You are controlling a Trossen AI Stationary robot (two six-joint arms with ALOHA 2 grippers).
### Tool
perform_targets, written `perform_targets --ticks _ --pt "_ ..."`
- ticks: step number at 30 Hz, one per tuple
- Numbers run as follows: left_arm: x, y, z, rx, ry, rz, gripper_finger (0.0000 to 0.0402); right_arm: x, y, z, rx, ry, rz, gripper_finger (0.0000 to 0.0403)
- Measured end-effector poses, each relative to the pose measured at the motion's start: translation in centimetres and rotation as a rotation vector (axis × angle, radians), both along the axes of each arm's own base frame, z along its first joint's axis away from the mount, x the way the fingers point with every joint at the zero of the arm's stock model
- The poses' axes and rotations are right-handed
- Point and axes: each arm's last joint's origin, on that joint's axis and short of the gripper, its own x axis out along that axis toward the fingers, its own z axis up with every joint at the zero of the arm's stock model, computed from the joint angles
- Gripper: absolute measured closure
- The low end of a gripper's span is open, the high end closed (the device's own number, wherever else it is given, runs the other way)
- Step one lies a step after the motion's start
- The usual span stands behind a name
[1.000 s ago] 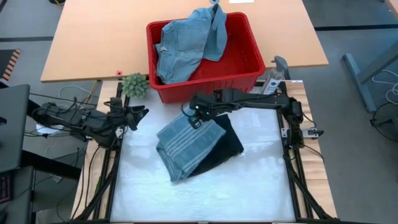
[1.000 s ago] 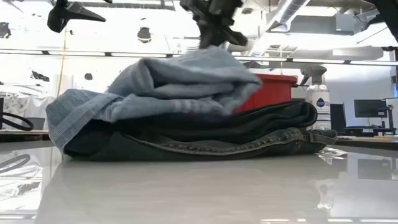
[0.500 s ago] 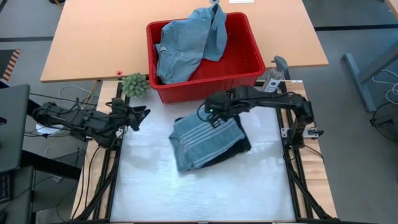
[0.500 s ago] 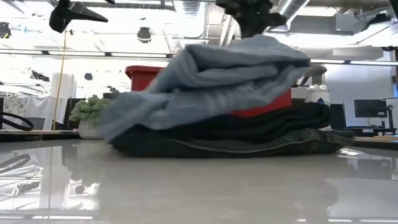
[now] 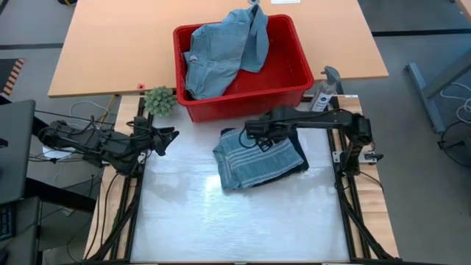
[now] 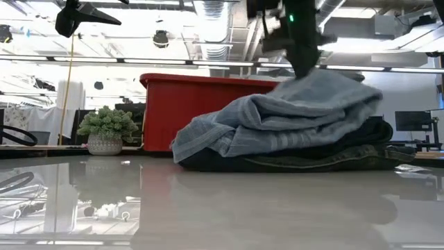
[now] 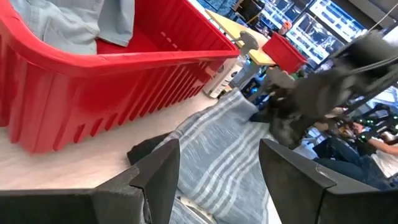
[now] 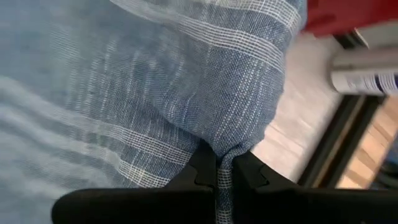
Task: Fold Laundry from Bin
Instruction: Stack the folded blue polo shirt on the blue denim pants
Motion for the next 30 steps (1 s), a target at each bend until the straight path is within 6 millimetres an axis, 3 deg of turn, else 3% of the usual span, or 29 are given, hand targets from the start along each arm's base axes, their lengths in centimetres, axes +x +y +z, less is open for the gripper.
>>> perform_targets --ticks 7,11,15,19,22,26,30 --pt "0.2 -0.1 -0.1 -0.008 0.003 -0.007 0.0193 -1.8 -1.2 -4.9 0.052 0.170 -0.096 0.0360" --pt "0.4 -0.2 -0.2 -0.010 0.011 -0.014 0.0193 -2.8 -1.5 -6.6 0.056 0.239 -0.144 0.0304" --pt "0.7 -0.2 -0.3 -0.006 0.024 -0.013 0.0193 -3.0 -1.7 -6.9 0.059 0.263 -0.126 0.0230" --pt "1.0 -0.3 -0.5 -0.002 0.038 -0.010 0.0193 -2.9 -2.1 -6.4 0.072 0.266 -0.073 0.0168" --pt "1.1 -0.4 -0.5 0.001 0.045 -0.009 0.0193 -3.0 -2.3 -5.3 0.073 0.232 -0.046 0.0145" --pt "1.1 -0.4 -0.5 -0.006 0.041 -0.009 0.0193 -3.9 -2.7 -2.5 0.037 0.129 -0.040 0.0140" --pt "1.1 -0.4 -0.5 -0.006 0.041 -0.008 0.0193 -4.0 -1.9 1.0 -0.018 -0.178 0.029 0.0164"
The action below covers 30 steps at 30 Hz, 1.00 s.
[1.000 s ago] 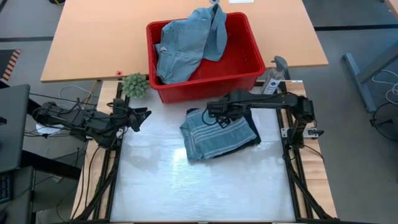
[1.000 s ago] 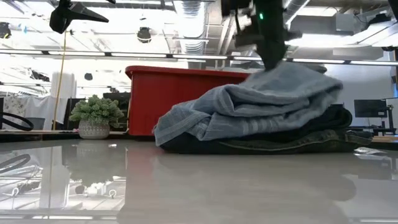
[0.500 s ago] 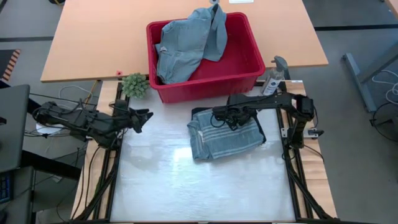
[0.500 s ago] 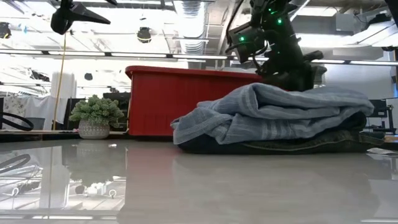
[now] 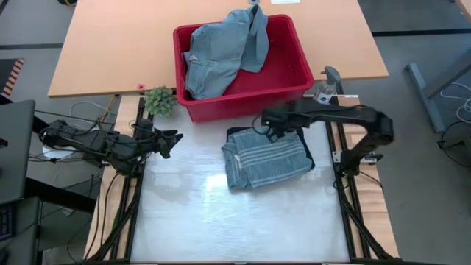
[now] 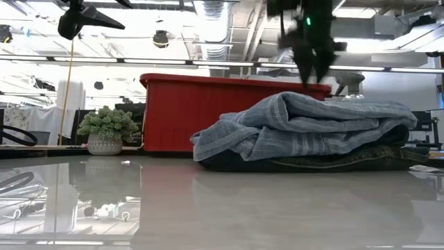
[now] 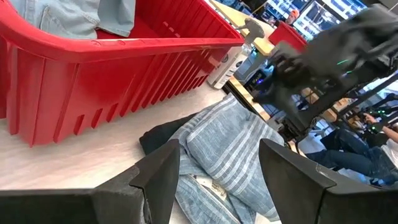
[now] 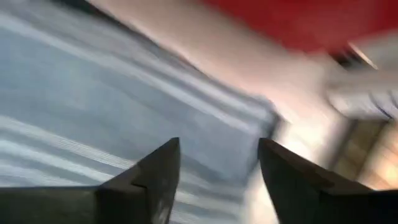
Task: Fold Laundry from Bin
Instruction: Stack the folded blue polo shirt on the blue denim pants
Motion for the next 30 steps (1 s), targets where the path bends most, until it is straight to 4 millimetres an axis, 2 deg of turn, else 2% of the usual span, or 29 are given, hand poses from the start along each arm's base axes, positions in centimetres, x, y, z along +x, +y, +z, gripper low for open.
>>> perform_targets --ticks 3,6,7,13,21,26,30 --pt "0.1 0.0 -0.1 0.008 0.007 0.012 0.0193 0.5 1.0 1.9 -0.045 -0.248 0.055 0.0231" --pt "0.2 0.0 -0.1 0.019 0.008 0.039 0.0193 1.2 1.2 1.8 -0.071 -0.383 0.096 0.0348" --pt "0.2 0.0 -0.1 0.022 0.009 0.048 0.0193 1.4 1.1 1.5 -0.081 -0.404 0.109 0.0375" --pt "0.3 0.1 -0.2 0.032 0.014 0.072 0.0193 1.8 0.3 -2.7 -0.099 -0.436 0.061 0.0387" --pt "0.3 0.1 -0.2 0.034 0.016 0.077 0.0193 1.4 1.2 -9.0 -0.069 -0.476 0.093 0.0387" --pt "0.3 0.1 -0.2 0.035 0.010 0.099 0.0193 1.2 1.2 -13.2 -0.079 -0.424 0.137 0.0387" --pt "0.3 0.2 -0.1 0.032 0.000 0.119 0.0193 2.1 1.1 -16.7 -0.075 -0.396 0.187 0.0387"
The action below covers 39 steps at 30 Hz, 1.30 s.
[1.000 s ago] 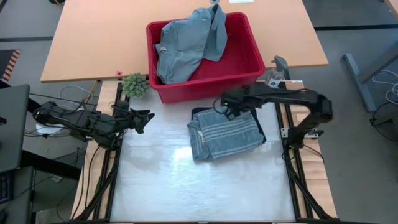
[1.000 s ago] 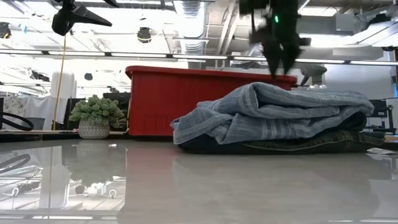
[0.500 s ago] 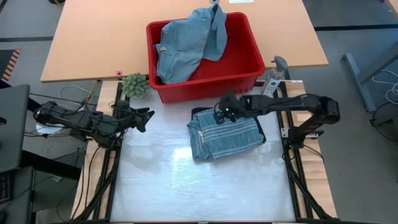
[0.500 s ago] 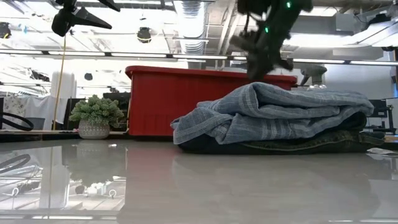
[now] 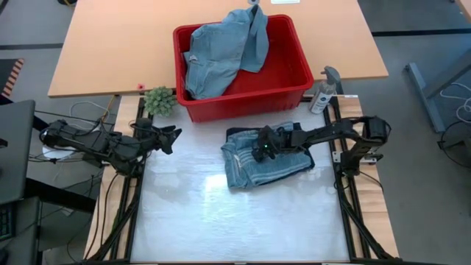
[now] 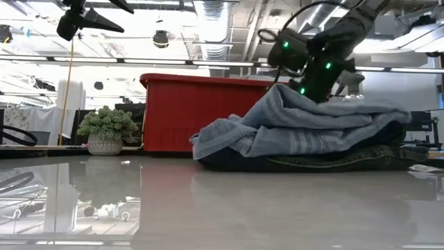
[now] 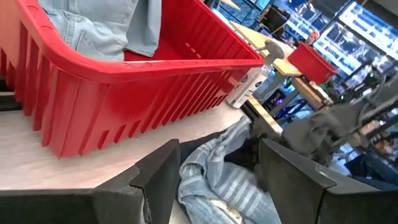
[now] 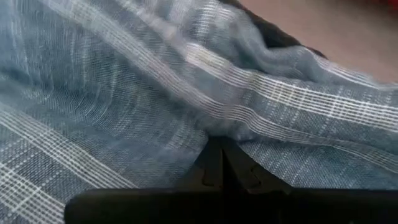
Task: Fold Laundry from Bin
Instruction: Stack the folded blue polo shirt on the blue denim pants
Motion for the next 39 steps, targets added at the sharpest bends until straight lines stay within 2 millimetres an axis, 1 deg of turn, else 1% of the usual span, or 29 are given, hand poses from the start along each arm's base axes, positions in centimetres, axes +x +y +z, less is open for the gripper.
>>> perform_targets --ticks 2,3,5,7,10,12,14,16,18,20,24,27,29,31,35,37,39 --pt "0.0 0.0 0.0 -0.008 -0.006 0.005 0.0193 0.6 0.1 -0.7 0.010 0.018 0.036 0.0387" --pt "0.0 0.1 0.0 -0.010 -0.007 0.006 0.0193 0.9 0.3 -0.6 0.016 0.024 0.049 0.0387" --pt "0.0 0.1 0.0 -0.011 -0.005 0.004 0.0193 1.4 0.5 0.1 0.008 0.027 0.069 0.0387" --pt "0.0 0.1 0.0 -0.012 -0.004 0.001 0.0193 1.6 0.6 1.4 -0.009 0.032 0.101 0.0387" --pt "0.0 0.0 0.0 -0.016 -0.006 -0.001 0.0193 1.6 0.6 5.0 -0.037 -0.008 0.121 0.0387" --pt "0.0 0.0 0.0 -0.018 -0.006 -0.005 0.0193 1.2 0.5 7.8 -0.084 -0.037 0.127 0.0387" --pt "0.0 0.0 -0.1 -0.018 -0.004 -0.008 0.0193 0.8 0.5 10.2 -0.115 -0.087 0.132 0.0387" --pt "0.0 0.0 -0.1 -0.015 0.000 -0.008 0.0193 0.8 0.4 12.0 -0.135 -0.158 0.123 0.0387" --pt "0.2 0.0 -0.2 -0.008 0.008 -0.001 0.0193 1.2 0.0 12.7 -0.144 -0.207 0.111 0.0387" --pt "0.2 0.0 -0.2 0.001 0.013 0.015 0.0193 2.1 -0.3 12.4 -0.140 -0.235 0.114 0.0387" --pt "0.7 -0.1 -0.5 0.002 0.032 0.016 0.0193 5.0 -0.7 10.0 -0.149 -0.226 0.145 0.0387" --pt "1.1 -0.3 -0.7 0.004 0.052 0.007 0.0193 7.3 -1.7 8.6 -0.149 -0.221 0.152 0.0387" --pt "1.5 -0.4 -0.9 -0.005 0.060 0.000 0.0193 8.8 -2.3 7.3 -0.111 -0.194 0.172 0.0387" --pt "1.8 -0.5 -1.1 -0.015 0.066 -0.006 0.0193 10.0 -2.7 5.5 -0.073 -0.142 0.191 0.0387" --pt "2.0 -0.6 -1.2 -0.034 0.070 -0.032 0.0193 10.9 -3.1 3.1 0.027 0.004 0.158 0.0387" --pt "2.1 -0.6 -1.3 -0.037 0.073 -0.039 0.0193 11.1 -2.9 2.4 0.076 0.068 0.219 0.0387" --pt "2.1 -0.6 -1.3 -0.041 0.071 -0.042 0.0193 11.1 -2.1 1.7 0.120 0.128 0.286 0.0387"
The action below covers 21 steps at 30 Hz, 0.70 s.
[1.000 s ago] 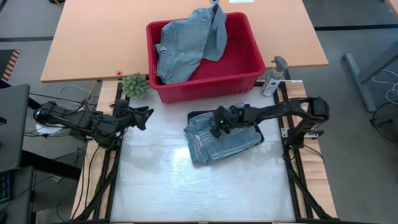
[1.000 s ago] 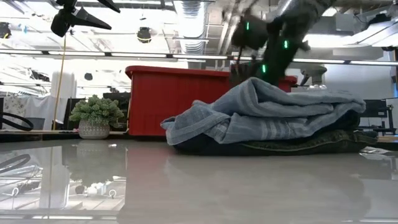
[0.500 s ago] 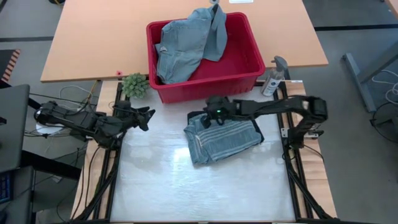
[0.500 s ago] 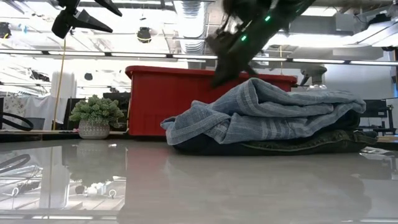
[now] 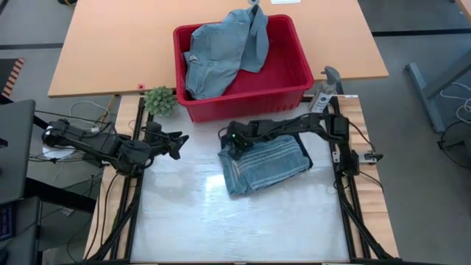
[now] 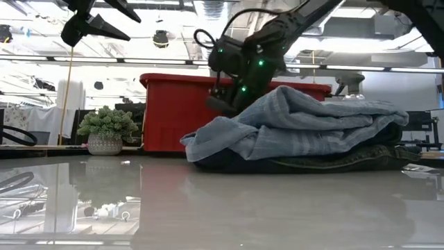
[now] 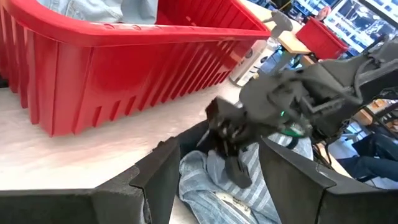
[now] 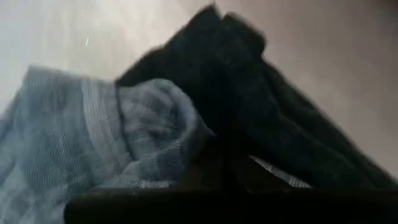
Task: Fold Laundry from Bin
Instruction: Stack the folded blue polo shirt on the blue denim pants
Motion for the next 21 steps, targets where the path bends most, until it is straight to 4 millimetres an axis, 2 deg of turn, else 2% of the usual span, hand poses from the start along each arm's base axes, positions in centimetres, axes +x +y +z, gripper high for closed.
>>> perform_targets --ticks 3,9,13,17,19,21 --pt "0.0 0.0 0.0 -0.009 -0.007 0.003 0.0193 -0.5 2.3 0.1 0.045 0.082 0.095 0.0387" --pt "0.0 0.0 0.0 -0.011 -0.007 0.002 0.0193 -2.8 8.4 1.4 0.168 0.257 0.272 0.0387" --pt "0.0 0.0 0.0 -0.012 -0.008 0.003 0.0193 -3.7 13.1 2.7 0.234 0.242 0.294 0.0387" --pt "0.0 0.0 0.0 -0.012 -0.010 0.006 0.0193 -4.2 18.2 3.0 0.301 0.200 0.285 0.0387" --pt "0.0 0.0 0.0 -0.010 -0.010 0.010 0.0193 -4.7 18.7 3.5 0.257 0.193 0.258 0.0387" --pt "0.0 0.0 0.1 -0.005 -0.017 0.023 0.0193 -5.0 17.8 5.1 0.160 0.138 0.240 0.0387"
